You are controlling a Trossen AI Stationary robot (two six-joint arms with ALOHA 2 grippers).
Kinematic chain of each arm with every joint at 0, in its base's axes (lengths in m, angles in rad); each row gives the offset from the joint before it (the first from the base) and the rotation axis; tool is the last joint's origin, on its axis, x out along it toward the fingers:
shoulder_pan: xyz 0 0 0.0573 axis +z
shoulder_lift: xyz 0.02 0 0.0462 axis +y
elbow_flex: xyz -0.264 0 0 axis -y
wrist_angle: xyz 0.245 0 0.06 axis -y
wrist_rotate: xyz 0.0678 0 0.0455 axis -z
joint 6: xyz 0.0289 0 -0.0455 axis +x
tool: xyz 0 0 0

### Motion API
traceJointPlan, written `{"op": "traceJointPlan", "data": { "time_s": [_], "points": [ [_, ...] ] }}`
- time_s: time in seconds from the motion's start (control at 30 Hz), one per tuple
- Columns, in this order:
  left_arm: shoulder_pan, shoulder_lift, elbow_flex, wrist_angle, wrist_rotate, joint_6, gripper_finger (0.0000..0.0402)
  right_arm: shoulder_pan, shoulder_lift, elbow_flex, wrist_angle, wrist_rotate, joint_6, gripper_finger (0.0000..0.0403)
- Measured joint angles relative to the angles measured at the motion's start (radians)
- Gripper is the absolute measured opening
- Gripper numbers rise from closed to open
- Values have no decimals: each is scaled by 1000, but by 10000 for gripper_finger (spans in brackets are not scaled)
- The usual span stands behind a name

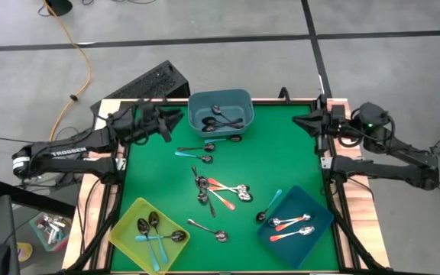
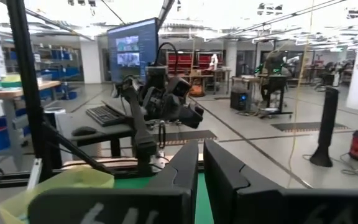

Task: Sort silverware by color (type)
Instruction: Put the orange spoon into the blue bin

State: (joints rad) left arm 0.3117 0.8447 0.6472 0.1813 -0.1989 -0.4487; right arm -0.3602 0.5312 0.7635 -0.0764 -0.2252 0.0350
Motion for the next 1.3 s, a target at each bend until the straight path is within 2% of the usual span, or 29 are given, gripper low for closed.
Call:
{"op": "traceJointPlan", "data": {
  "time_s": [0.13,0.37,0.67,0.83,0.97,1.1,1.3],
  "points": [
    [-50,26,0,-5,32,-10,163,28,0,0,-9,-11,18,49],
    [-133,63,0,-15,191,-4,170,63,49,0,-69,-11,53,49],
    [-163,91,0,-47,254,-3,170,115,198,0,-33,-9,147,49],
    [-163,66,1,-60,353,-51,170,141,314,0,-9,37,189,49],
    [-163,35,0,-61,426,-72,170,166,426,0,91,41,228,49],
    [-160,-15,0,-59,420,-39,170,205,516,4,183,41,230,49],
    [-132,-104,0,-60,418,-27,170,261,635,55,169,93,230,49]
  ]
}}
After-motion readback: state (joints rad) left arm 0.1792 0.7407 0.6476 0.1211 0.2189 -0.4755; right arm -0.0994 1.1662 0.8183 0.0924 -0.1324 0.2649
